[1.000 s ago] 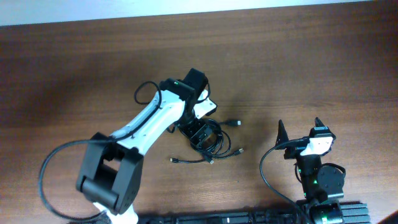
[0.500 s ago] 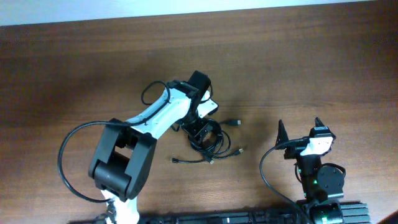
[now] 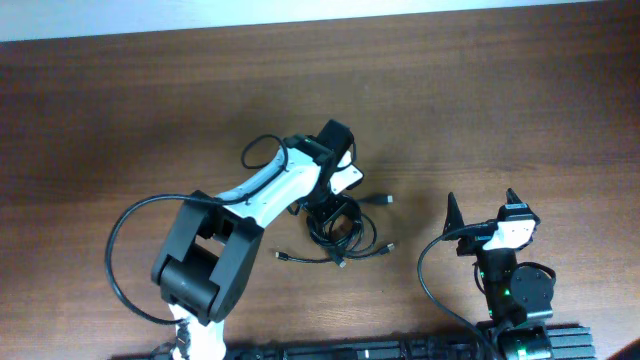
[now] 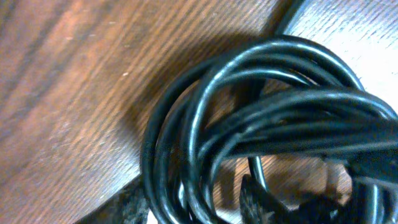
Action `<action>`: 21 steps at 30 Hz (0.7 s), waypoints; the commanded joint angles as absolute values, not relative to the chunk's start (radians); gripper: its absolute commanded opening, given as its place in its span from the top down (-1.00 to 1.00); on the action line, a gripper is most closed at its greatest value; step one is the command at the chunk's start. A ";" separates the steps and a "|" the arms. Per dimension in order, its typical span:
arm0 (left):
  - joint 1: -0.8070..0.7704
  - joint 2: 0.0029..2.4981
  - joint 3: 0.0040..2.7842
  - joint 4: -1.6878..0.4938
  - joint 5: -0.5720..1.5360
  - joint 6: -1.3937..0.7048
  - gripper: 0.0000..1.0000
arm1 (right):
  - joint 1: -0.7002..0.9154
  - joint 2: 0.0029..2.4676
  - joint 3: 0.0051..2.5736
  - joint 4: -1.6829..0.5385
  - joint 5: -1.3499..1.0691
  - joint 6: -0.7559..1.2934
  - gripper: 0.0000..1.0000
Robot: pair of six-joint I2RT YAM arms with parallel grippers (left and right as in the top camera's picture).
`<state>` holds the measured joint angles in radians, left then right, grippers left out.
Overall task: Untangle cables
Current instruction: 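Close the left gripper on the cable coil loops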
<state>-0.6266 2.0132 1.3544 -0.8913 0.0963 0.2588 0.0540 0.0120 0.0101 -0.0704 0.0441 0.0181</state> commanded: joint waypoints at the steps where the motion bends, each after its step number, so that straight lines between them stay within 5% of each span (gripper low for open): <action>1: -0.648 2.053 1.373 -0.887 0.104 0.255 0.38 | 0.057 0.005 0.006 -0.079 0.046 0.011 -0.97; 8: -0.648 2.053 1.374 -0.872 0.099 0.211 1.00 | 0.057 0.005 0.006 -0.079 0.046 0.011 -0.97; 21: -0.647 1.984 1.569 -0.929 0.081 0.104 1.00 | 0.057 0.005 0.006 -0.079 0.046 0.012 -0.97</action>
